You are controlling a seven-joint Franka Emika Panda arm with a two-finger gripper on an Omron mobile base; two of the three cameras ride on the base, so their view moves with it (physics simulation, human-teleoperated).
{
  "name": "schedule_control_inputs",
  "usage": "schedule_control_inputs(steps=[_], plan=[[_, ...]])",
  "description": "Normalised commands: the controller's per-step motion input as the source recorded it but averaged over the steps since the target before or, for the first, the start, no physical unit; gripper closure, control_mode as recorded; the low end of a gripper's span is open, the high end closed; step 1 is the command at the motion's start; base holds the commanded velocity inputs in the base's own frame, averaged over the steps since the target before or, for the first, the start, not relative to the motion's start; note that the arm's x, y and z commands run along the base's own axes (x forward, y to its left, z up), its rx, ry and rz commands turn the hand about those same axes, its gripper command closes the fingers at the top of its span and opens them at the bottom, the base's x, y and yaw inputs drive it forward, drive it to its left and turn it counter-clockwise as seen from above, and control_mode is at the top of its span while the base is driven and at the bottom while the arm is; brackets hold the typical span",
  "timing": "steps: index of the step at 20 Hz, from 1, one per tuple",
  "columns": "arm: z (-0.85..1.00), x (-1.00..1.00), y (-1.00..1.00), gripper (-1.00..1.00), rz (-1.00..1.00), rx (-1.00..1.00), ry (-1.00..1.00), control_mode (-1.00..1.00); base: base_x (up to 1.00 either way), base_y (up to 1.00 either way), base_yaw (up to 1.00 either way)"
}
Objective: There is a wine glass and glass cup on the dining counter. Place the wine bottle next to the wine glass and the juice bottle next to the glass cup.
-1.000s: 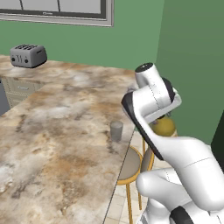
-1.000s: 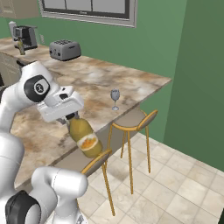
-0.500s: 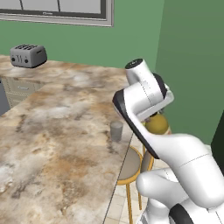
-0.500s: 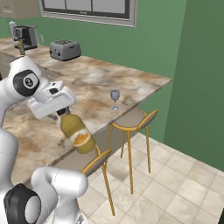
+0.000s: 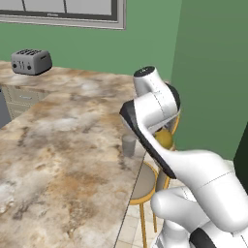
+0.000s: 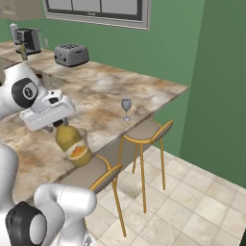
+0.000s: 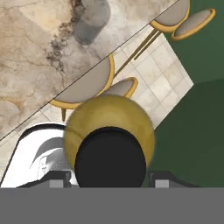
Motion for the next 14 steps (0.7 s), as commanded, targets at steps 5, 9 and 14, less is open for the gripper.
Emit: schedule_control_inputs(steps=[5, 9, 14], plan=[[-0.18, 0.03, 0.02, 1.0, 0.22, 0.27, -0.02, -1.0, 0.0, 0.0, 0.0], [0.0, 0.3, 0.01, 1.0, 0.08, 0.25, 0.06, -1.0, 0.0, 0.0, 0.0], [0.0, 0.44, 0.08, 1.0, 0.01, 0.14, 0.19, -1.0, 0.0, 0.0, 0.0]])
